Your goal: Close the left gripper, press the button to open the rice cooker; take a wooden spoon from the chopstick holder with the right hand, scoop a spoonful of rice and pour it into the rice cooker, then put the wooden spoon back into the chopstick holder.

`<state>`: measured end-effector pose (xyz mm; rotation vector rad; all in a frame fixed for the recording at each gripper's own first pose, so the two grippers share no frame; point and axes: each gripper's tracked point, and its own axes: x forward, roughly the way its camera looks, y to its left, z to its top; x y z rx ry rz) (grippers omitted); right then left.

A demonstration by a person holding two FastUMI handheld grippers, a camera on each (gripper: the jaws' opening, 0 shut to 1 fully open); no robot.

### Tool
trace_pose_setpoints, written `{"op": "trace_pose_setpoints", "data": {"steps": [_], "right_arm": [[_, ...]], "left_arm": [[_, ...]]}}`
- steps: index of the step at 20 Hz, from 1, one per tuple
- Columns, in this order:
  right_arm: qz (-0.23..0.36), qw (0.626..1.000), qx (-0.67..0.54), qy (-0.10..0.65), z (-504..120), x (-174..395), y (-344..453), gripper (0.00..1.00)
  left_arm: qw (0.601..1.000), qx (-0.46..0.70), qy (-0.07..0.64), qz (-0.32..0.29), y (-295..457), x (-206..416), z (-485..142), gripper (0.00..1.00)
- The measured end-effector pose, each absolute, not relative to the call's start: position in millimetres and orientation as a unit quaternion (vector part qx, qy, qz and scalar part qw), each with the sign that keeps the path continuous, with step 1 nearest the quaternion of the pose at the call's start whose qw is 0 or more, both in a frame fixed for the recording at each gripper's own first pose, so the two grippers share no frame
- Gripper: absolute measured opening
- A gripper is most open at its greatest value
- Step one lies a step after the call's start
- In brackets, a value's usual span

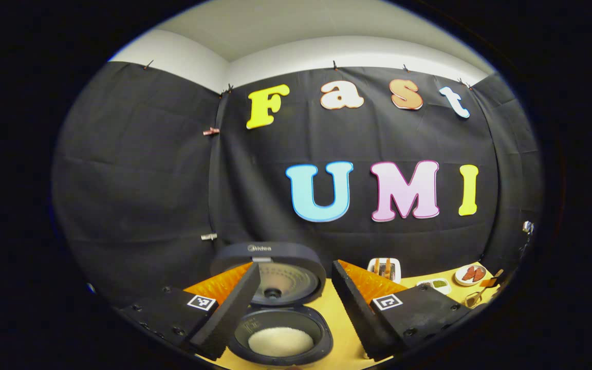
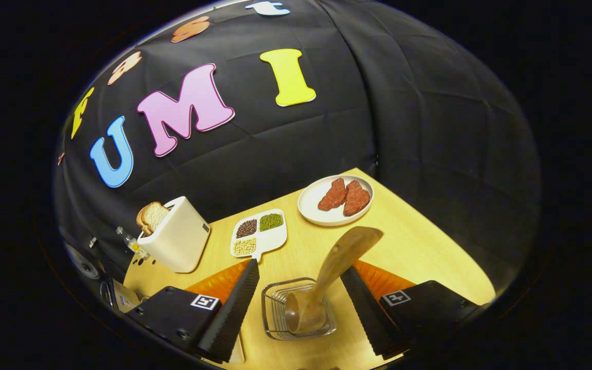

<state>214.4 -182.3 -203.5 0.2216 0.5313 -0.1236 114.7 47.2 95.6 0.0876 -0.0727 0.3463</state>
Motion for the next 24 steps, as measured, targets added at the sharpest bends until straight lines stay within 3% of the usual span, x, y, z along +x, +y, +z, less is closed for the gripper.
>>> {"op": "trace_pose_setpoints", "data": {"steps": [8,11,14,19,24], "right_arm": [[-0.073,0.97,0.052,0.225,-125,131,-196,0.99],[-0.075,0.976,0.055,0.195,-91,100,-183,0.99],[-0.068,0.984,0.038,0.16,-58,81,-170,0.98],[-0.077,0.987,0.055,0.126,-22,55,-157,0.98],[-0.084,0.986,0.035,0.137,-31,59,-155,0.98]], "left_arm": [[0.981,0.062,-0.104,0.148,92,157,121,0.92],[0.983,0.063,-0.1,0.138,108,184,110,0.92],[0.981,0.064,-0.115,0.144,126,203,117,0.96],[0.981,0.071,-0.097,0.153,153,233,105,0.96],[0.987,0.05,-0.05,0.147,150,243,81,1.0]]}}
